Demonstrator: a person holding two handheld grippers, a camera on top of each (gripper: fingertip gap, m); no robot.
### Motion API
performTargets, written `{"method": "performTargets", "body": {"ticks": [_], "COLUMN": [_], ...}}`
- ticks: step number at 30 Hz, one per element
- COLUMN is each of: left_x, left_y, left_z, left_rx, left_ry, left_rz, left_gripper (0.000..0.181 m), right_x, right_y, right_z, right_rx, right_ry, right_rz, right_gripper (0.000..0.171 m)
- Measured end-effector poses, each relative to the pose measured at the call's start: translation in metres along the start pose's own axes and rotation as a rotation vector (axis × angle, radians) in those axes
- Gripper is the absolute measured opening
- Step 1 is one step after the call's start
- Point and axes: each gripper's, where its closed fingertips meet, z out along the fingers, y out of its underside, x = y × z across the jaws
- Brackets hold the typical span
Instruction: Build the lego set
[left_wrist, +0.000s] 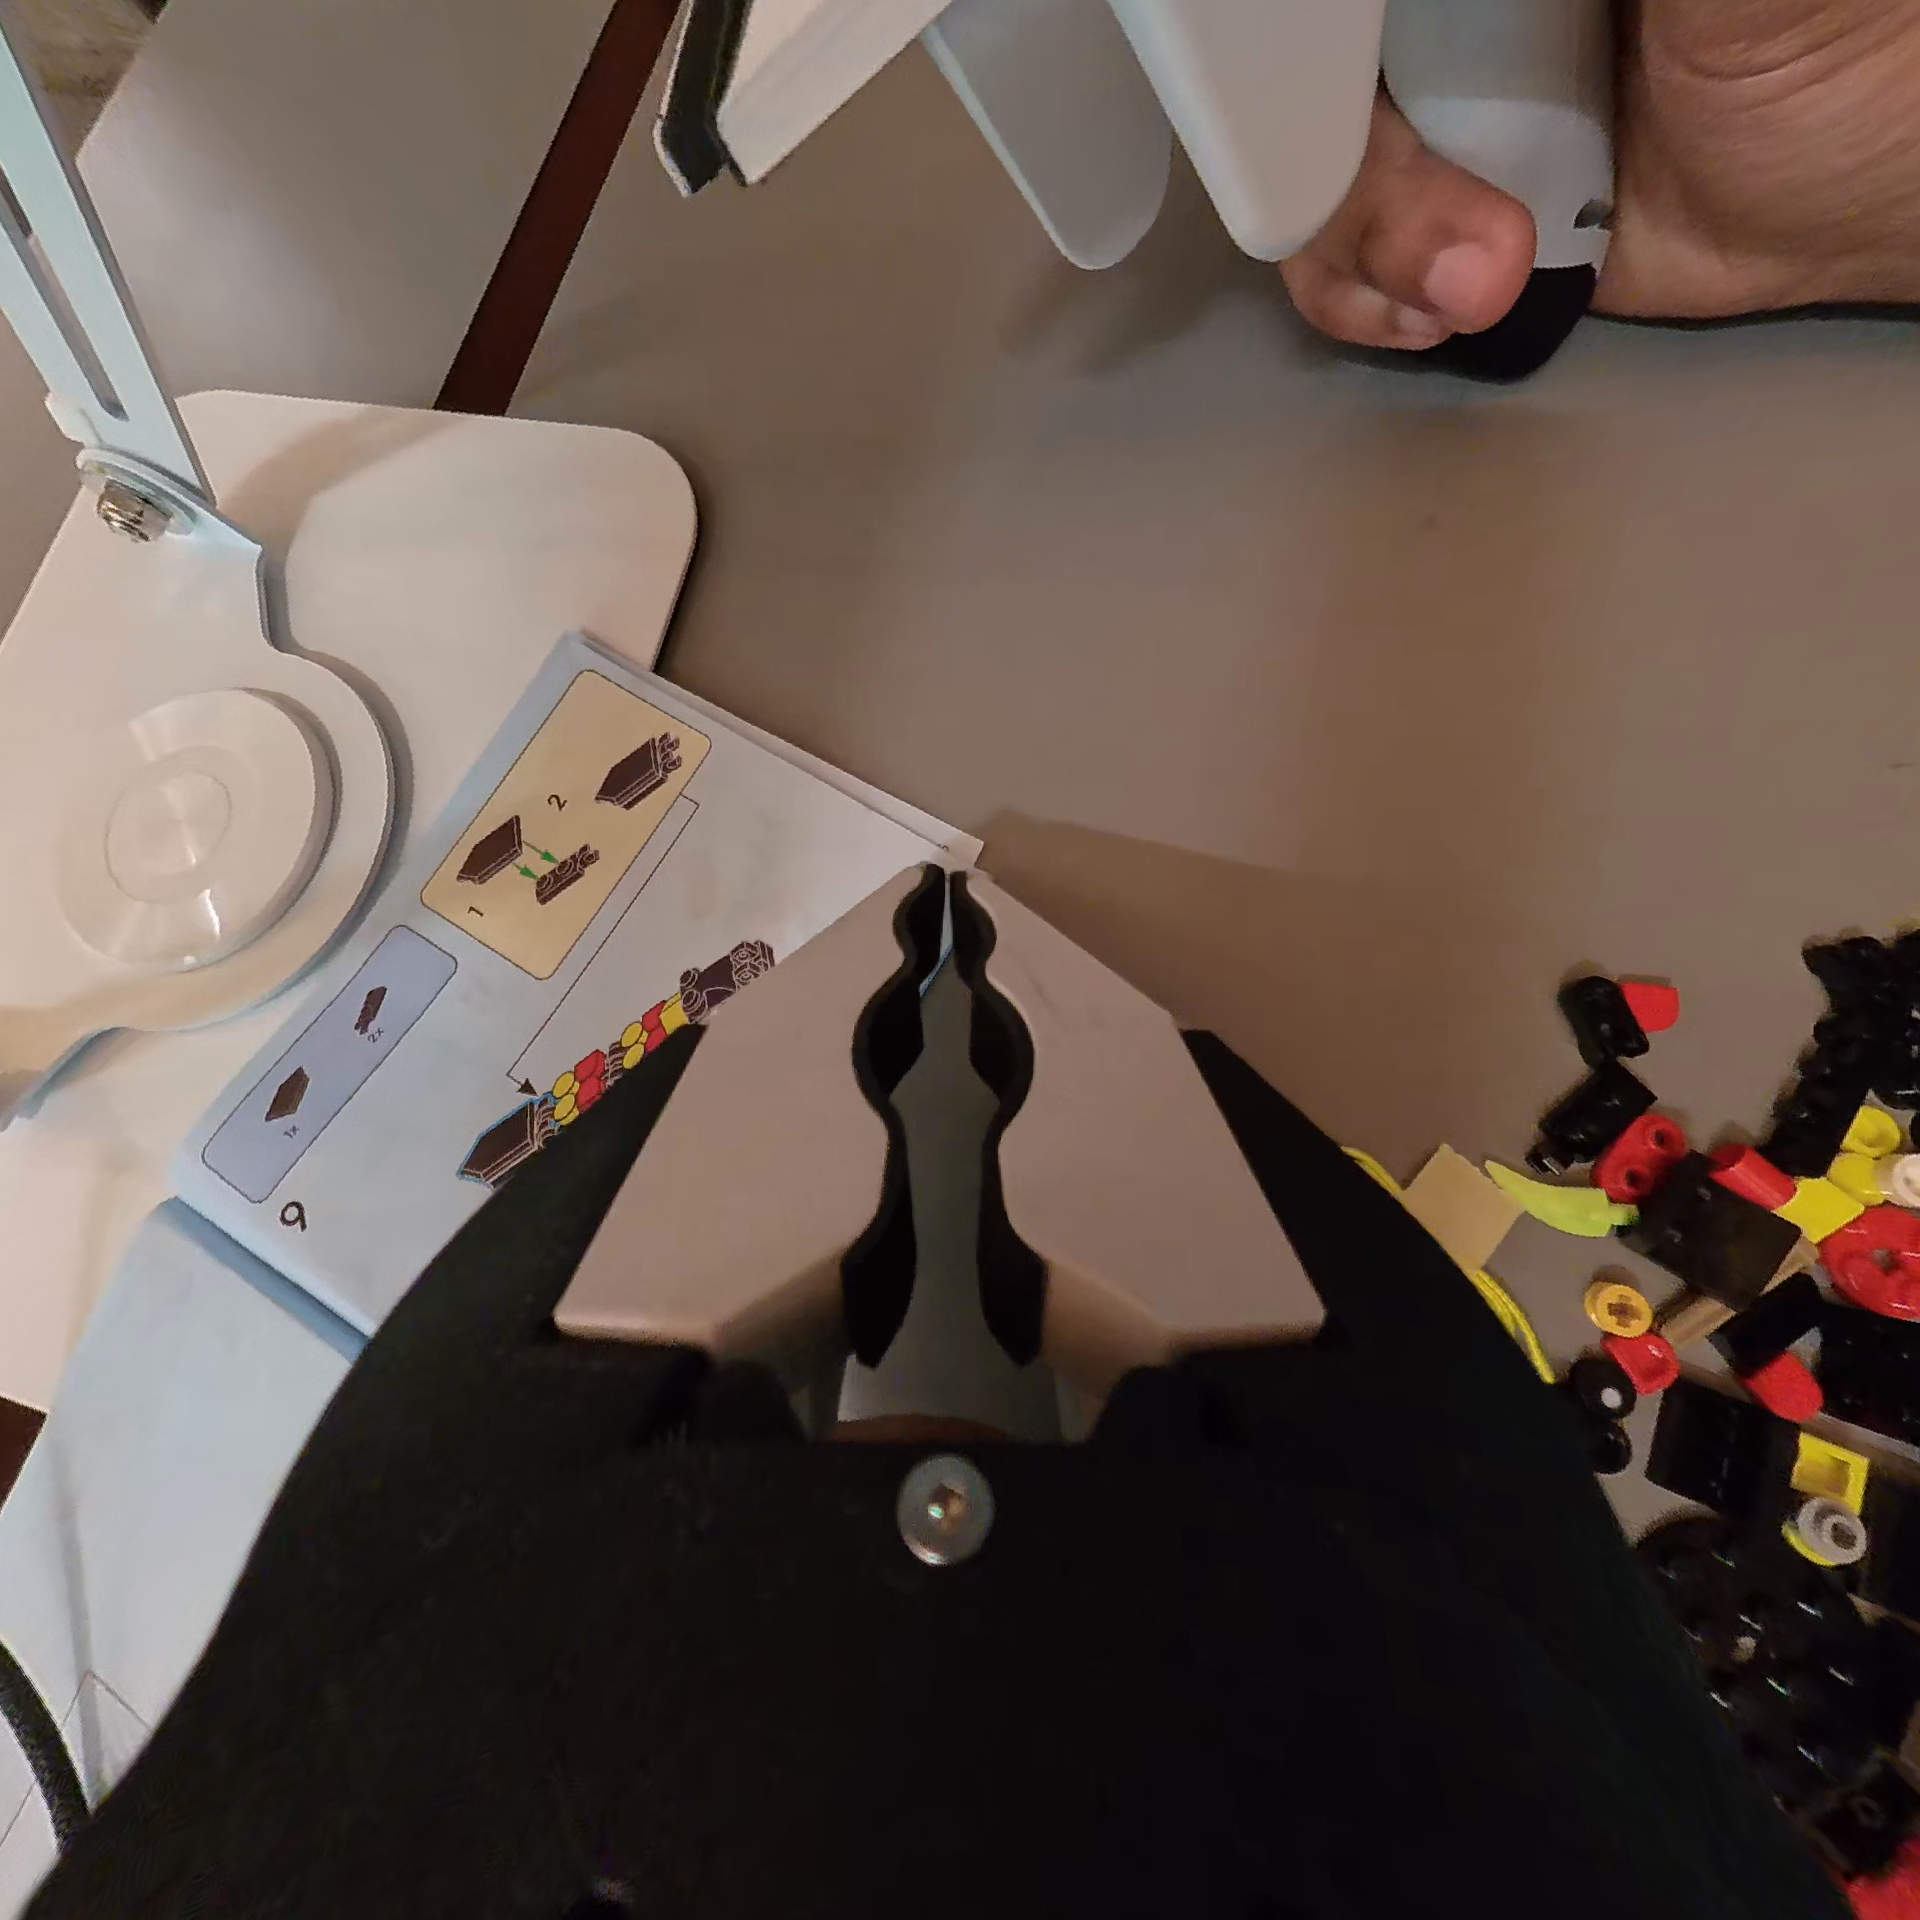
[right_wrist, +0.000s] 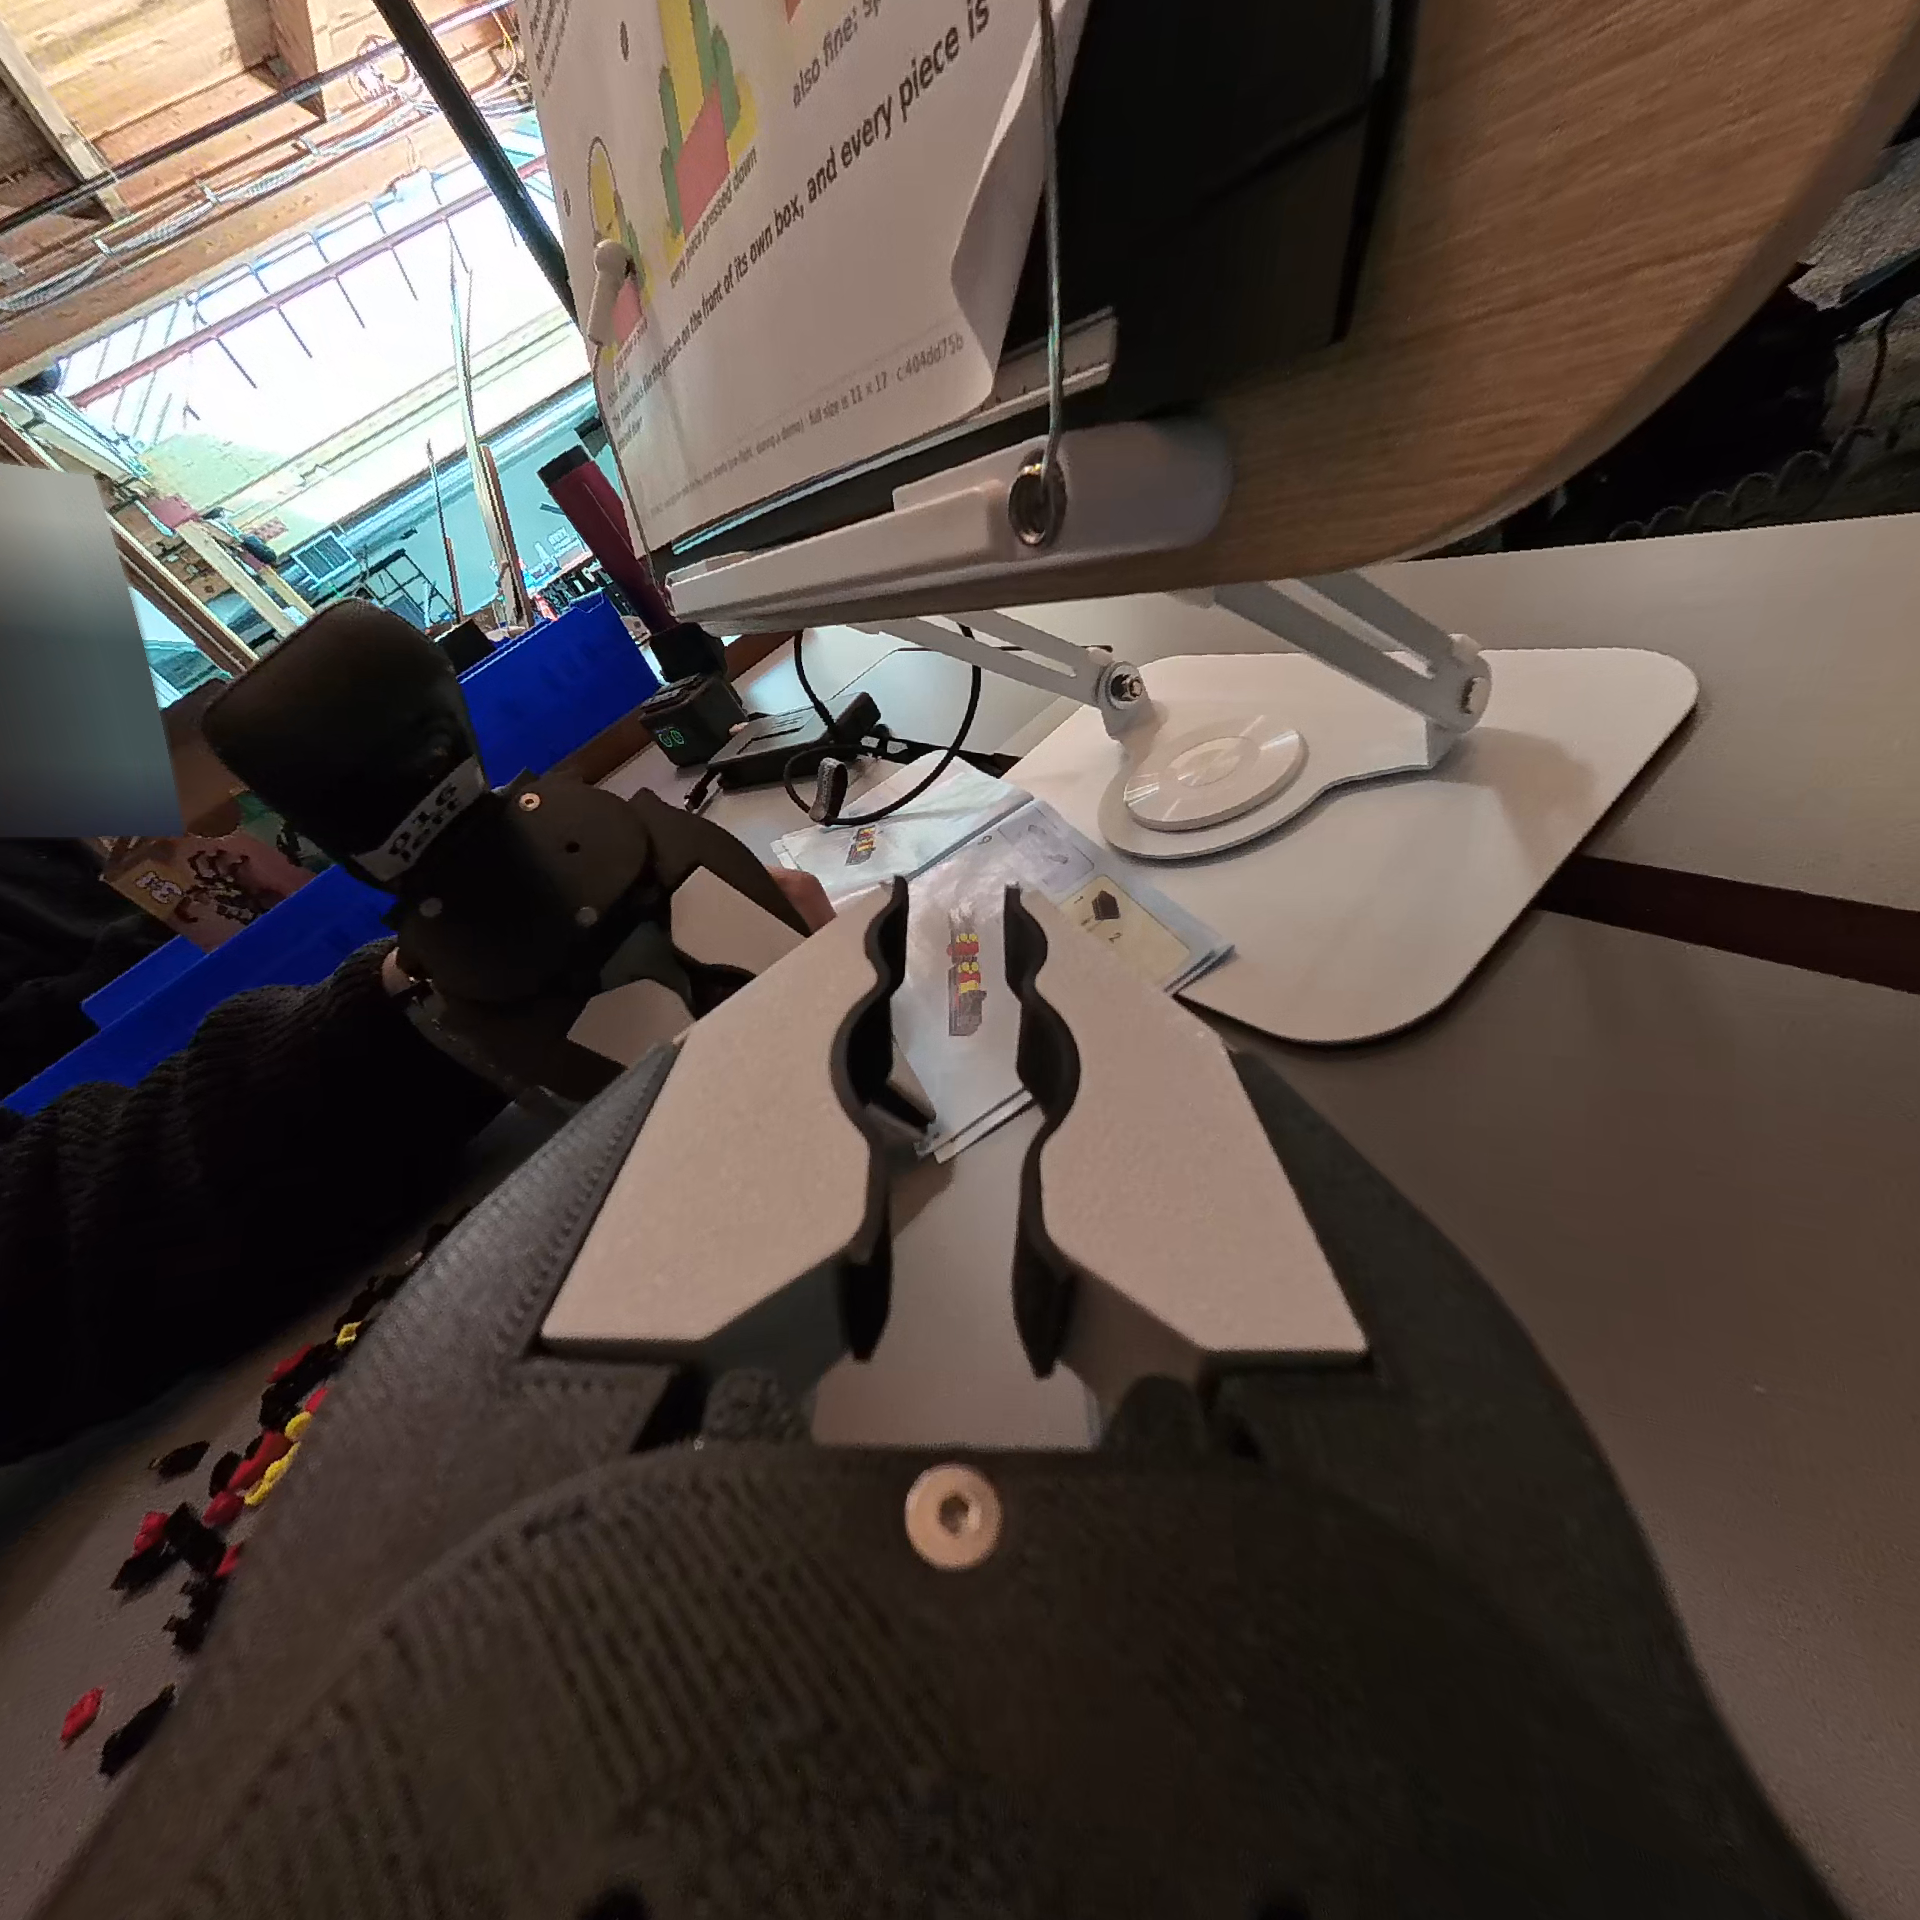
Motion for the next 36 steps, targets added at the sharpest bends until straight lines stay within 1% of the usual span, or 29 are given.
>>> {"method": "performTargets", "body": {"ticks": [4,6,11,22,27,32,36], "left_x": [0.001,0.0028,0.0049,0.0014,0.0016,0.0066,0.0046], "left_y": [-0.0003,-0.0006,-0.0011,-0.0002,-0.0009,-0.0008,0.0], "left_z": [-0.0002,-0.0006,-0.0008,0.0001,-0.0005,0.0001,0.001], "left_rx": [0.002,0.005,0.009,0.0,0.006,0.002,-0.006], "left_ry": [0.006,0.015,0.026,0.006,0.011,0.028,0.014], "left_rz": [0.003,0.011,0.015,0.002,-0.001,0.022,0.018], "left_gripper": [0.0,0.004,0.007,0.0,0.0,0.007,0.005], "right_x": [0.0,0.0,-0.0002,-0.0001,0.0,-0.0001,-0.0001], "right_y": [0.0,0.0001,0.0001,0.0001,0.0001,0.0002,0.0003], "right_z": [0.0,0.0001,0.0001,0.0002,0.0003,0.0003,0.0004], "right_rx": [0.0,-0.001,-0.001,-0.001,-0.001,-0.002,-0.002], "right_ry": [0.0,0.0,0.0,-0.001,-0.002,-0.001,-0.001], "right_rz": [0.001,0.001,-0.001,0.0,0.001,0.001,0.0], "right_gripper": [0.017,0.017,0.017,0.017,0.017,0.017,0.017]}}
